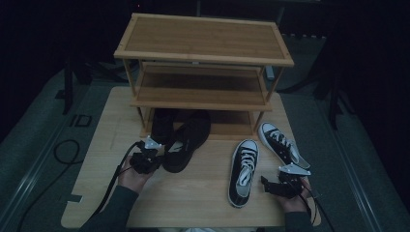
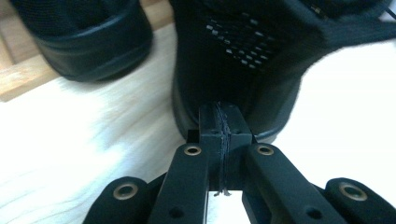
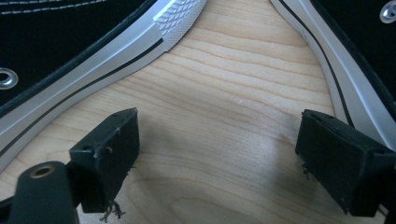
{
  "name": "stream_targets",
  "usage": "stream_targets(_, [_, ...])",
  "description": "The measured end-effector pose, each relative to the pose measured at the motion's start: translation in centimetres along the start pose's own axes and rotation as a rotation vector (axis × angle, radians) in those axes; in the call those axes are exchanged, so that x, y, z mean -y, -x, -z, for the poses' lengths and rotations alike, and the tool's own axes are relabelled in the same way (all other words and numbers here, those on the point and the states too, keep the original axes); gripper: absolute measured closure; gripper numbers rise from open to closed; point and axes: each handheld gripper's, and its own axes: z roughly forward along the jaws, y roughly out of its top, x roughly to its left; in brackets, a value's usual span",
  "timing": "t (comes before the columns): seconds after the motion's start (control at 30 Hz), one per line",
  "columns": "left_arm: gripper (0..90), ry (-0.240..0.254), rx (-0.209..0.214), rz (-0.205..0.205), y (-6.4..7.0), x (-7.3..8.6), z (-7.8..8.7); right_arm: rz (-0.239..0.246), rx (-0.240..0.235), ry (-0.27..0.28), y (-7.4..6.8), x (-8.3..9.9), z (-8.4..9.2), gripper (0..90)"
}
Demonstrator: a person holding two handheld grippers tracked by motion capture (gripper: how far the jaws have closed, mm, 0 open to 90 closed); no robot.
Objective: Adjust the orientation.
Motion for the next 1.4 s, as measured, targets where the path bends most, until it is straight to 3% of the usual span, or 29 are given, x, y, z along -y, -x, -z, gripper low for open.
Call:
stream_targets(0.33, [89.7,-0.004,0.05,-0.032,2.0,-0.6,-0.8,0.0,0.0,0.0,0.0,0.0,0.0,13.4])
stream_targets(0.57, [89.6,-0.005,0.095,-0.074,3.8,-2.1,-2.3,0.002,-0.002,0.001,0.0,0.0,0.0,13.4])
stream_targets(0.77, [89.4,0.005,0.094,-0.086,4.6,-3.0,-3.1,0.003,-0.003,0.001,0.0,0.0,0.0,13.4])
stream_targets(0.9, [88.8,0.005,0.083,-0.105,5.2,-3.0,-3.1,0.003,-0.004,0.002,0.0,0.0,-0.1,13.4])
stream_targets(1.2, [89.1,-0.027,0.118,-0.153,6.7,-2.3,-3.1,0.005,-0.006,0.0,0.0,-0.1,-0.1,13.4])
stream_targets(1.4, [89.7,-0.074,0.139,-0.182,7.6,-1.8,-4.5,0.006,-0.006,0.0,0.0,-0.1,-0.1,13.3])
